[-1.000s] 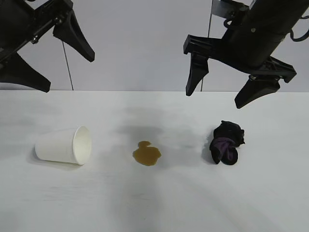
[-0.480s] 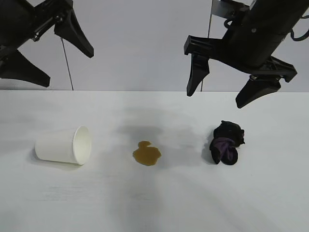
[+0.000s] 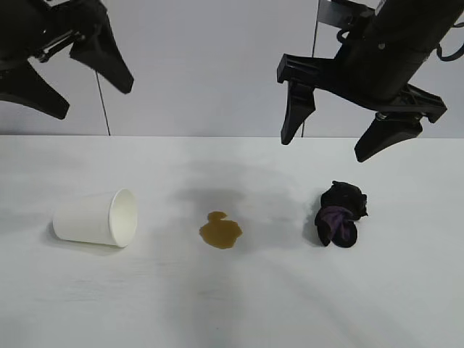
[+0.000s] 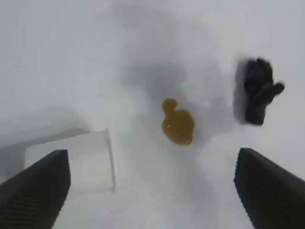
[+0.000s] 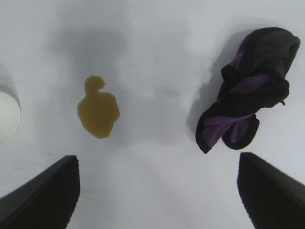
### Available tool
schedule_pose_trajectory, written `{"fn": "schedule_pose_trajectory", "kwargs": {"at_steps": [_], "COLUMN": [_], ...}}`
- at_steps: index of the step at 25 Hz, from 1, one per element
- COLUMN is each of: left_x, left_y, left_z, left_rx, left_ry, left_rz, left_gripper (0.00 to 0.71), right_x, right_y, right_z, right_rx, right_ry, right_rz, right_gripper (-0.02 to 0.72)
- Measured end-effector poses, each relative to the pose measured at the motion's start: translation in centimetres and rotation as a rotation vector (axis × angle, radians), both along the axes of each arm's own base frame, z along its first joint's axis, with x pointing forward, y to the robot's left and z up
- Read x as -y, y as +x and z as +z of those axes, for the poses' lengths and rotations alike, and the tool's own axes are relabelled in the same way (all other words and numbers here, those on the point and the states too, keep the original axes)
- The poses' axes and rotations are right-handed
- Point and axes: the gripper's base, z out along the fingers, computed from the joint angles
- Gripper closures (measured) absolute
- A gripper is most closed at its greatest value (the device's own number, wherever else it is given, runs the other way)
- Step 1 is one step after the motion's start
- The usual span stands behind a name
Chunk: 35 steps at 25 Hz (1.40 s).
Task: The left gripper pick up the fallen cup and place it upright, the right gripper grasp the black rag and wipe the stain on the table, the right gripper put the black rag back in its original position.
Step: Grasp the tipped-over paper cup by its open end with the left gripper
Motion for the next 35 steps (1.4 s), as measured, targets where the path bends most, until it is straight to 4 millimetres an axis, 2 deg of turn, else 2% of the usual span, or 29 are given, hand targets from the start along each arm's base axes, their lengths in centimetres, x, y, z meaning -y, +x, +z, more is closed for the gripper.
{"fn": "schedule_pose_trajectory", "kwargs": {"at_steps": [4, 9, 13, 21, 35], "left_x": [0.9, 1.3, 1.4, 1.8, 2.3], "left_y": [0.1, 0.8, 1.1, 1.6, 2.7], "left_z": [-0.7, -3.4, -5.8, -6.3, -12.8], "left_rx": [0.062, 0.080, 0.024, 0.087, -0.022], "left_ry": [0.046, 0.071, 0.094, 0.053, 0.080], "left_rz": [-0.171, -0.231, -0.255, -0.272, -0.297], "left_gripper": [0.047, 0.047, 0.047, 0.047, 0.046], "right_x": [0.0, 0.0, 0.0, 0.1, 0.1], "right_y": [0.0, 0.0, 0.0, 0.0, 0.0], "right_z": [0.0, 0.0, 0.0, 0.0, 0.0], "right_rx": [0.000, 0.000, 0.001, 0.003, 0.007], "right_ry": [-0.002, -0.002, -0.004, -0.009, -0.016], "right_rz": [0.001, 0.001, 0.002, 0.004, 0.007], "right_gripper": [0.081, 0.081, 0.081, 0.081, 0.081]}}
